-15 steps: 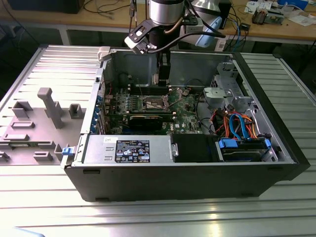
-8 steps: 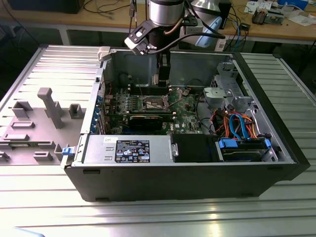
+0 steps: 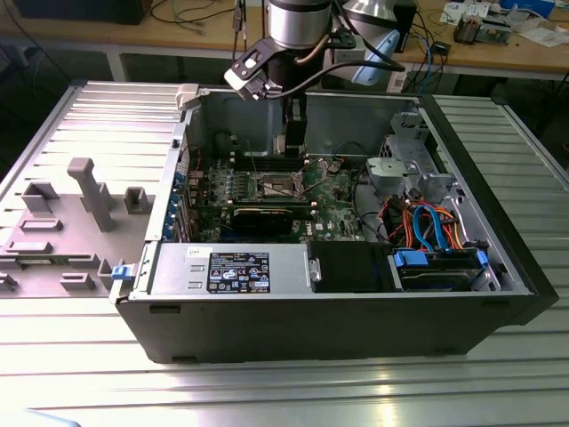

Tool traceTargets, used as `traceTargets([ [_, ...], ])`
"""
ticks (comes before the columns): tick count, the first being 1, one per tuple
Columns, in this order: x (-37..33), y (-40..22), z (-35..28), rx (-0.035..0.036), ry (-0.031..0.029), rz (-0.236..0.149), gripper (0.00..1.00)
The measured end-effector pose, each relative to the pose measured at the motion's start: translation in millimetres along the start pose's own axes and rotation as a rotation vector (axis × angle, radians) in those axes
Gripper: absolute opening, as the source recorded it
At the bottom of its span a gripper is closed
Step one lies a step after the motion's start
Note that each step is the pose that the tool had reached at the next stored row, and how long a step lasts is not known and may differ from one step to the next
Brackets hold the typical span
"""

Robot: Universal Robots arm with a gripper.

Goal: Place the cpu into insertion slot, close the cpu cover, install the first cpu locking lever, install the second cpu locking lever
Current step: 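Place the cpu into insertion slot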

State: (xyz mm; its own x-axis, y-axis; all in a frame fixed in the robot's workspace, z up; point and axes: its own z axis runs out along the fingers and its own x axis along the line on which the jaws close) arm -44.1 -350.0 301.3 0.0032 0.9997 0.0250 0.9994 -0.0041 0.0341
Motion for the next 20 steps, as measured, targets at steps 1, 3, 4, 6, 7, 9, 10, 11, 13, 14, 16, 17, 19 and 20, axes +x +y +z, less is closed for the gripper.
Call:
traceTargets([
  [1,0.0,0.0,0.3,-0.0001,0.0001,0.0,0.55],
  [3,0.0,0.0,0.5,-0.0001,0.0001,0.0,0.55],
  [4,0.0,0.0,0.5,-0.0001,0.0001,0.0,0.55],
  [6,0.0,0.0,0.5,-0.0001,0.0001,0.0,0.55],
  [7,0.0,0.0,0.5,-0.0001,0.0001,0.0,0.55],
  [9,0.0,0.0,0.5,-0.0001,0.0001,0.0,0.55],
  [10,0.0,0.0,0.5,-0.0001,0.0001,0.0,0.55],
  [11,0.0,0.0,0.5,-0.0001,0.0001,0.0,0.55],
  [13,0.0,0.0,0.6,-0.0001,0.0001,0.0,0.55],
  [14,0.0,0.0,0.6,-0.0002,0.0001,0.0,0.55],
  [16,1.8,0.3,1.6,-0.0005,0.0006,0.0,0.55],
  [17,2.2,-0.1,4.1,-0.0002,0.0001,0.0,0.55],
  [19,2.4,-1.5,7.1,-0.0002,0.0003,-0.003,0.55],
  [20,2.6,-3.6,9.3,-0.0001,0.0003,-0.004,0.55],
])
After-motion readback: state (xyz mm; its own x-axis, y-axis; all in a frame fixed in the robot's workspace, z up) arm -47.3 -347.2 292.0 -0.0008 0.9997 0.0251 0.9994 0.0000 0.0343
